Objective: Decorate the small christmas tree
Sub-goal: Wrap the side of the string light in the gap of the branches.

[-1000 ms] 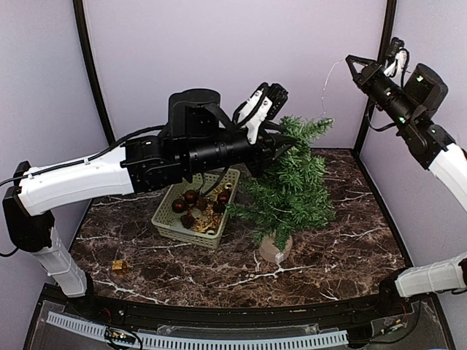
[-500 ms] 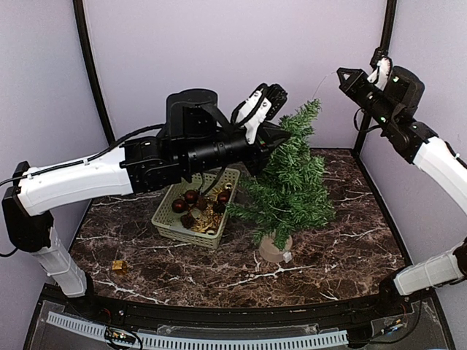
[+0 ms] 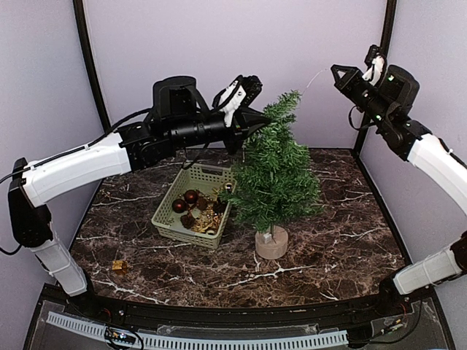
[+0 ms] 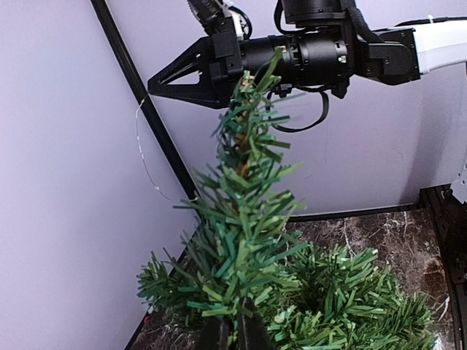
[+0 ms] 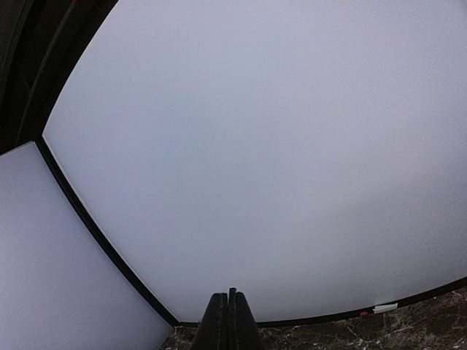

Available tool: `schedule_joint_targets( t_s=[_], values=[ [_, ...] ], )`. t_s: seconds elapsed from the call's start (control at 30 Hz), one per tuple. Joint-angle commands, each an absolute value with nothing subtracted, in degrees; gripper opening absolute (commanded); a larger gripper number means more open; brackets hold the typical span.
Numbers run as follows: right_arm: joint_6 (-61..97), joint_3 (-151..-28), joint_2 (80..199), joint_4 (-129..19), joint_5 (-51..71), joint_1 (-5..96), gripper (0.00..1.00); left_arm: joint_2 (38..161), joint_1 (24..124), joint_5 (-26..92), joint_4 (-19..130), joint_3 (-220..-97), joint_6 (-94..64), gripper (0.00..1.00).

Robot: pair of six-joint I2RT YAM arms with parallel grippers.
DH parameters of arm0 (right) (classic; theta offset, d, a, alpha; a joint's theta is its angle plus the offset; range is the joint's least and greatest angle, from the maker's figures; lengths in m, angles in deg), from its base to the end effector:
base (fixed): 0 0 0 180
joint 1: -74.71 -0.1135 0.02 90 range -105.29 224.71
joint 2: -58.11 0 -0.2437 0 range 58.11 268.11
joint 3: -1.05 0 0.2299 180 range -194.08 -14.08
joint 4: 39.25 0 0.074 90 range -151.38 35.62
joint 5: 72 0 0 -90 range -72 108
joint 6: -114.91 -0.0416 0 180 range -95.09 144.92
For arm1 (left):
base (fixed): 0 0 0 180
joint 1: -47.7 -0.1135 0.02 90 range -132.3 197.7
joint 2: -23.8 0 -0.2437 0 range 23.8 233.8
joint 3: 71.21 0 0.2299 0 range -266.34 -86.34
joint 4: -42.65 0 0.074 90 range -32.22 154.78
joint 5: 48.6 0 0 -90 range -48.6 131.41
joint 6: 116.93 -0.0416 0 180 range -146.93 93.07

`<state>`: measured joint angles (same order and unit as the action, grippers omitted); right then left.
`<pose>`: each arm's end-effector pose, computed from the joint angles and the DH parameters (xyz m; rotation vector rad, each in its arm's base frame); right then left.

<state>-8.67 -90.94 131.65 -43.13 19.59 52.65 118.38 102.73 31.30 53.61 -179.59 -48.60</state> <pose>0.2608 0.1044 0.4490 0.1609 1.3514 0.8045 0.2104 -0.3136 0.4170 1.0714 1.1229 -0.5969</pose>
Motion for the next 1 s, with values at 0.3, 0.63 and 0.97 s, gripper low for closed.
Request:
schedule_joint_targets(
  t_s=[0.3, 0.63, 0.97],
  values=[
    [-8.96, -93.24, 132.82, -39.08, 18.47, 52.92, 0.00, 119.08, 100.57, 22.78, 47.80, -185.33, -55.06, 0.00],
    [-9.15, -91.53, 131.86, -38.78, 18.27, 52.92, 0.00, 118.16, 97.71, 19.27, 46.10, -181.05, -50.68, 0.00],
    [-13.30, -92.76, 127.97, -35.94, 11.24, 52.76, 0.00, 118.03, 97.40, 20.69, 45.05, -178.67, -48.03, 0.29]
  ],
)
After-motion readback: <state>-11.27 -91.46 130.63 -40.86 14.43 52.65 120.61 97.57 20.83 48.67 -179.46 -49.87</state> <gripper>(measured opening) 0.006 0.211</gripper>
